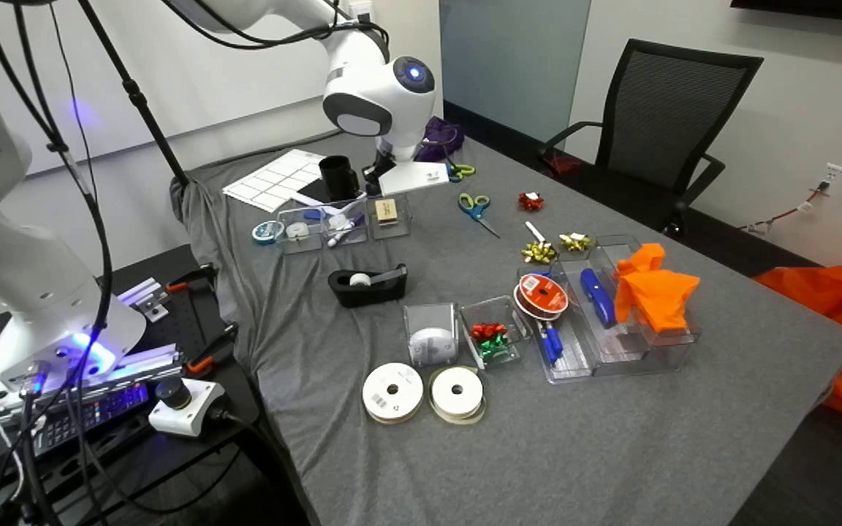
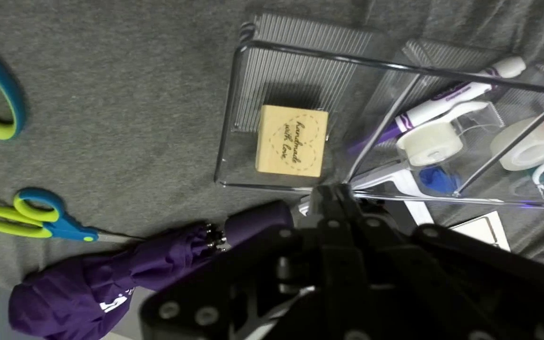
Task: Remove the brown object from the top compartment of the clear case on the left and put it on the table
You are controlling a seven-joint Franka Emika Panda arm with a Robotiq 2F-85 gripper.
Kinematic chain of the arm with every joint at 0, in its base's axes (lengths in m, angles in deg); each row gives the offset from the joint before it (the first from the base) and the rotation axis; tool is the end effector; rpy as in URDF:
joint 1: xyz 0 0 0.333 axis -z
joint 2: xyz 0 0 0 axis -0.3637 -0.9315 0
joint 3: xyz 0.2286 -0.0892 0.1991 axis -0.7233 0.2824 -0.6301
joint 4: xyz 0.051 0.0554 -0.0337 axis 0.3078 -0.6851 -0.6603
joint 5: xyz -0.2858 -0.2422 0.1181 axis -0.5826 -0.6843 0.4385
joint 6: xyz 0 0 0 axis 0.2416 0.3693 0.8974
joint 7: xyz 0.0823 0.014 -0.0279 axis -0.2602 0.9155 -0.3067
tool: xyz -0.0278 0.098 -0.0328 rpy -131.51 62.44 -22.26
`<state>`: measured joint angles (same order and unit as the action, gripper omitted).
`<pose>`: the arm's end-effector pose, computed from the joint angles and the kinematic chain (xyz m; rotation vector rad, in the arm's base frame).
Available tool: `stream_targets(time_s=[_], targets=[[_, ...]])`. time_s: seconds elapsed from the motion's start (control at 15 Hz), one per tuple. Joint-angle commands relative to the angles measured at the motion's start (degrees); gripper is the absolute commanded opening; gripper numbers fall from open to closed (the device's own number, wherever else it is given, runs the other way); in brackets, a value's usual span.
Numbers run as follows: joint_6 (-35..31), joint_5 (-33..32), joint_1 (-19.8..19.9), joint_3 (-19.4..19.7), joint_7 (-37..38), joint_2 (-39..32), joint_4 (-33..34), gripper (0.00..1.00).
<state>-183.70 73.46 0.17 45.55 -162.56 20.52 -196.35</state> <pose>0.6133 -0.0877 0.2178 -2.0965 -1.7155 -0.5425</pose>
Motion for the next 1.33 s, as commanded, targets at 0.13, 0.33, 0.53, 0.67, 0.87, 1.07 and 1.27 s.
stream_targets(time_s=[0.13, 0.33, 0.53, 0.67, 0.87, 1.07, 1.27], targets=[[-7.5, 4.46, -5.09, 2.44, 0.61, 1.64, -3.54, 0.0], [-12.47, 1.88, -9.34, 4.12, 6.98, 0.46, -3.43, 0.26], [-9.51, -11.32, -13.3, 9.77, 20.46, 0.29, -1.22, 0.41], [-5.39, -18.05, -13.64, 11.2, 27.84, -0.11, 2.08, 0.55], [-0.38, -20.78, -11.83, 9.77, 30.99, -0.53, 5.57, 0.75], [1.55, -20.06, -11.37, 8.78, 31.07, -0.81, 6.48, 0.95], [0.04, -20.29, -12.18, 8.39, 31.74, -1.2, 5.33, 1.0]])
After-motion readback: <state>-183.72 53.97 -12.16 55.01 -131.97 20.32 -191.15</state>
